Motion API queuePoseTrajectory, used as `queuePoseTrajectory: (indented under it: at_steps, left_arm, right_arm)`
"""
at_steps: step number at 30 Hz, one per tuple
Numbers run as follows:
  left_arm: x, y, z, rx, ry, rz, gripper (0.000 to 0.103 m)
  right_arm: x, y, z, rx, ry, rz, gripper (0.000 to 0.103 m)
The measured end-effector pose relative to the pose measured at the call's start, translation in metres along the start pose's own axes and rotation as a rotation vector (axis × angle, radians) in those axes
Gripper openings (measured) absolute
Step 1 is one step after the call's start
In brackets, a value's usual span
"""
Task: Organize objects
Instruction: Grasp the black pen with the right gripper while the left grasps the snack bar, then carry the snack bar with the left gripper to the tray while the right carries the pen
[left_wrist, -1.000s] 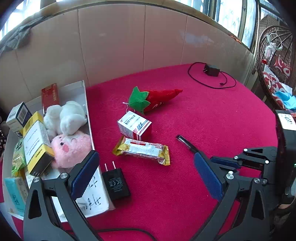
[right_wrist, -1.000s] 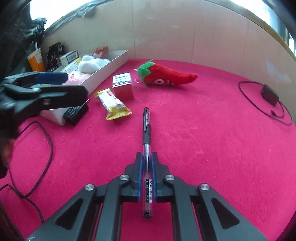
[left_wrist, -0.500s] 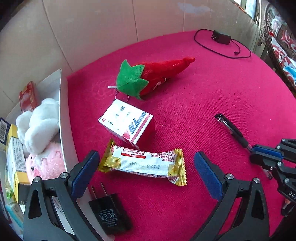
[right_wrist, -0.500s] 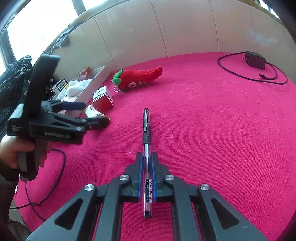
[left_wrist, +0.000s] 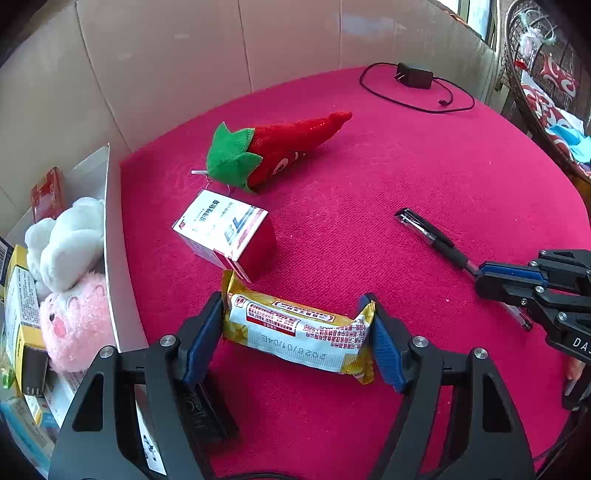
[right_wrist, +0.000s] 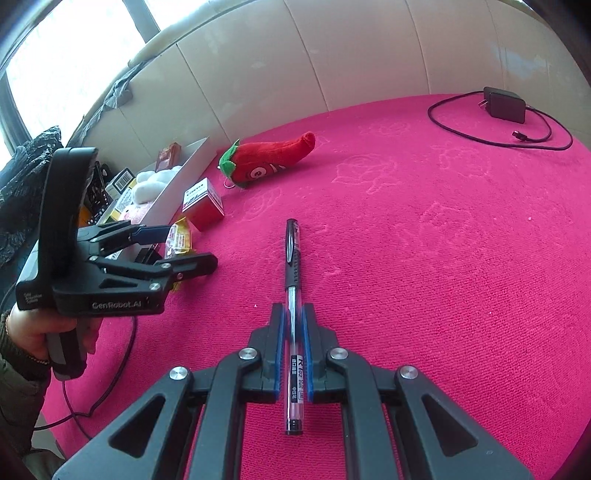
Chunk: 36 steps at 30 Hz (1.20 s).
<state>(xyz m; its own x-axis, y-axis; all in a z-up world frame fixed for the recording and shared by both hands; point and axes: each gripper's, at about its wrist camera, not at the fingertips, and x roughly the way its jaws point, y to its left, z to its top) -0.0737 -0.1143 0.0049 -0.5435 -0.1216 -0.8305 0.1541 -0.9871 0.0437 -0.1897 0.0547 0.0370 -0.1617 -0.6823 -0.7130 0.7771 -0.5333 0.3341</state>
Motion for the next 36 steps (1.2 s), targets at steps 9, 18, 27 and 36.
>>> queuePoseTrajectory:
  at_steps: [9,18,27,36]
  left_arm:
    - [-0.04,-0.022,-0.006,-0.018,-0.131,-0.058,0.072]
    - [-0.078,-0.028,-0.016,-0.09,-0.22,-0.116,0.072]
    - [-0.098,-0.028,-0.021,-0.109,-0.279,-0.121,0.072]
    - [-0.119,-0.002,-0.034,-0.173,-0.341,-0.093,0.072]
  right_arm:
    - [-0.002,-0.002,0.0,0.003,-0.013,-0.008,0.007]
    - [-0.021,0.003,-0.005,0.029,-0.069,-0.015,0.007]
    - [-0.046,0.027,0.003,-0.003,-0.114,-0.008,0.007]
    - [-0.049,0.055,0.012,-0.046,-0.118,-0.007,0.007]
